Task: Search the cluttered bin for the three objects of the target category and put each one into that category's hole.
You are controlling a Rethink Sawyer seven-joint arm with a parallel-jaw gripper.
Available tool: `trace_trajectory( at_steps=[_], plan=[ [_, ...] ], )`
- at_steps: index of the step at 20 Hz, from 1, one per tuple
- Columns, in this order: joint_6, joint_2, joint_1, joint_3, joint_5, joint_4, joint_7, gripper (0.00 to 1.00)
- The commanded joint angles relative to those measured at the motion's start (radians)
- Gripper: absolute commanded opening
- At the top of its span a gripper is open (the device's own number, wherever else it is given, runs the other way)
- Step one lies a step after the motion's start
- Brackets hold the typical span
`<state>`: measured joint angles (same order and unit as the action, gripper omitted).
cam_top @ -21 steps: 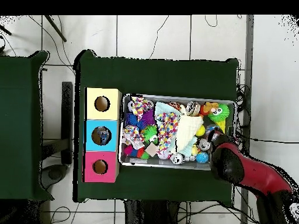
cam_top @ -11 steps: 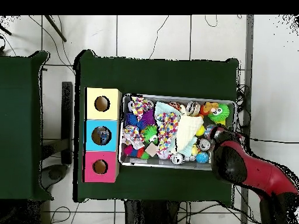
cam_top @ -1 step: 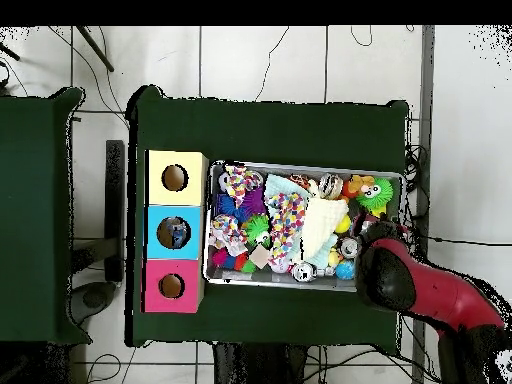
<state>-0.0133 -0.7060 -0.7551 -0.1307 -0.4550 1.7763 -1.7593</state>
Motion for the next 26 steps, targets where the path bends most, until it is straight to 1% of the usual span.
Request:
trace_trajectory(
  at_steps=[1, 4, 5, 6, 14, 19, 26],
  plan=[
    [-0.079, 0.038, 0.025, -0.026, 0.012, 0.057, -0.105, 1.0],
    [-0.039, 0.071, 0.033, -0.014, 0.02, 0.055, -0.134, 1.0],
    [-0.028, 0.083, 0.043, 0.001, 0.027, 0.05, -0.148, 1.0],
    [-0.036, 0.083, 0.04, -0.005, 0.031, 0.049, -0.146, 1.0],
    [-0.008, 0.12, 0.025, -0.025, 0.032, 0.035, -0.146, 1.0],
    [0.029, 0.176, 0.038, -0.013, 0.027, 0.006, -0.152, 1.0],
    [0.065, 0.211, 0.056, 0.006, 0.028, -0.012, -0.162, 1.0]
  ],
)
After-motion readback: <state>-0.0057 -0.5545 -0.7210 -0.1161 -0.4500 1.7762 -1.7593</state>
